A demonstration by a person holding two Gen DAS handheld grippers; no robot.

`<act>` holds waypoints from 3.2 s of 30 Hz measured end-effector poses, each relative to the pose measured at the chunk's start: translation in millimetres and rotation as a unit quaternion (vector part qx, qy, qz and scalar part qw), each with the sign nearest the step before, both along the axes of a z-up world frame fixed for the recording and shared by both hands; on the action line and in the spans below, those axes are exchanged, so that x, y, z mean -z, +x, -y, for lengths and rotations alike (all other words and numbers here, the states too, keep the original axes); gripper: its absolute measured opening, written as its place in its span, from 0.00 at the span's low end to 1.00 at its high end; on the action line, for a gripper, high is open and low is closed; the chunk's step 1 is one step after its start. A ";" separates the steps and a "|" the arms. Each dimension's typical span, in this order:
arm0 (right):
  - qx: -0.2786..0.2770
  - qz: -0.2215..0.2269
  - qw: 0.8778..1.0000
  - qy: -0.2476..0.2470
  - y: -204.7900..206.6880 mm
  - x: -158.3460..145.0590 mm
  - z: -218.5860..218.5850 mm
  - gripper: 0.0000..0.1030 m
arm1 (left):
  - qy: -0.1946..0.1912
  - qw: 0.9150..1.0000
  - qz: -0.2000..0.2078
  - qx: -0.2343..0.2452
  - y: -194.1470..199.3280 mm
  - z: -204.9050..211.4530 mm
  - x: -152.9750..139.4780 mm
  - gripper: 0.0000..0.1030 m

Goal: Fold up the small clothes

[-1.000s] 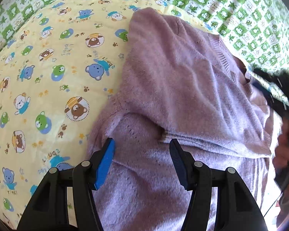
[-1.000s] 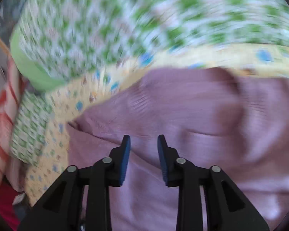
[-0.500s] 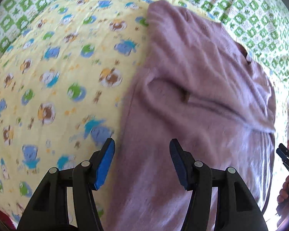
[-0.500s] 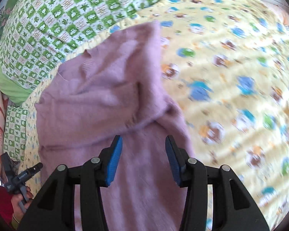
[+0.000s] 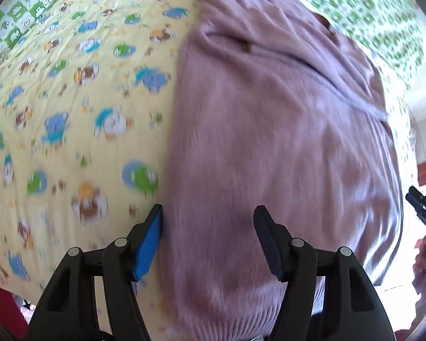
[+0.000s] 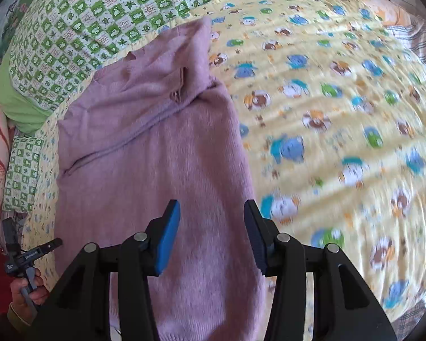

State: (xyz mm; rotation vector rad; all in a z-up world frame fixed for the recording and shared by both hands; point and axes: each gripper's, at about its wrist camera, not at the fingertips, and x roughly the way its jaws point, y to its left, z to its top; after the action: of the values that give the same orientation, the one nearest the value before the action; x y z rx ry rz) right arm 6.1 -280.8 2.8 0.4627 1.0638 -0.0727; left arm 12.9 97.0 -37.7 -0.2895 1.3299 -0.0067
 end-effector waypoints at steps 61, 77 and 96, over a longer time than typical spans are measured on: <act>-0.059 0.134 0.950 0.277 -105.2 -19.5 10.8 0.09 | -0.170 0.973 0.157 0.013 -47.9 -1.6 -93.8 0.05; -0.036 0.199 0.950 0.237 119.3 -68.3 36.2 0.09 | -0.130 0.967 0.217 -0.036 171.9 -12.5 -132.7 0.05; -0.019 0.126 0.971 0.202 295.5 2.8 54.8 0.09 | -0.063 0.984 0.154 -0.060 334.8 -17.6 -48.2 0.05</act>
State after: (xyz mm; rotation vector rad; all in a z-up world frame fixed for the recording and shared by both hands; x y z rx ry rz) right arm 301.6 -335.6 0.0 0.7974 0.8356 0.2356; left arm 347.8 114.6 10.5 -0.4560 1.0048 -0.0337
